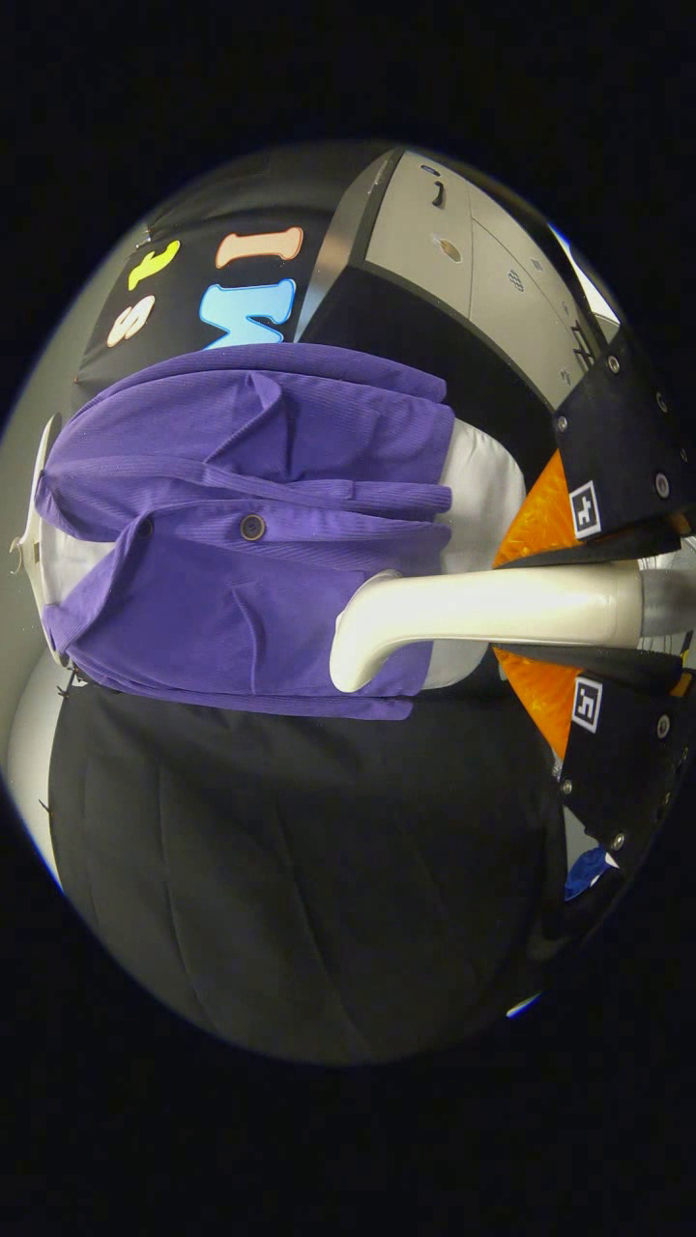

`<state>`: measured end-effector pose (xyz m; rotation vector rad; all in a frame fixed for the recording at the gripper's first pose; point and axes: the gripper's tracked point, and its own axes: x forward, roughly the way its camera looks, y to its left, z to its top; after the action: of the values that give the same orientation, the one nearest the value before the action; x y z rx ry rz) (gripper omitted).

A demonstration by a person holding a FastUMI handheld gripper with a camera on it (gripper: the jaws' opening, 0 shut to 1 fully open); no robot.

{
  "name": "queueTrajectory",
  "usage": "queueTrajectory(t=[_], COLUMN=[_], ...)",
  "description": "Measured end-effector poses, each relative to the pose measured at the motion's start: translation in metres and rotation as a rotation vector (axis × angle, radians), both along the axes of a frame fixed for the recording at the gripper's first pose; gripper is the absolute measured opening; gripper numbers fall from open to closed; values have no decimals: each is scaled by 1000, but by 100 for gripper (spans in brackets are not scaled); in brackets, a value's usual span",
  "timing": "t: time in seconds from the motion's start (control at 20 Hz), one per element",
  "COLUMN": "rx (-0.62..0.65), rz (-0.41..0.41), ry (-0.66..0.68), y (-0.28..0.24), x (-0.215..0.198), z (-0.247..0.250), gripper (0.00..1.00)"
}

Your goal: Iron the clothes twice with a garment steamer, once on the left side and once on the right side.

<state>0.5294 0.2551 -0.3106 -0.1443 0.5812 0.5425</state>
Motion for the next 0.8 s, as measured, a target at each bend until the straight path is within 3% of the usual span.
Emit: queueTrajectory(t=[0.45,0.8], rx=[-55,-31], rz=[3,-1], ry=[92,83], y=[-16,-39], x=[-33,-55], z=[-57,-52], gripper=[38,37])
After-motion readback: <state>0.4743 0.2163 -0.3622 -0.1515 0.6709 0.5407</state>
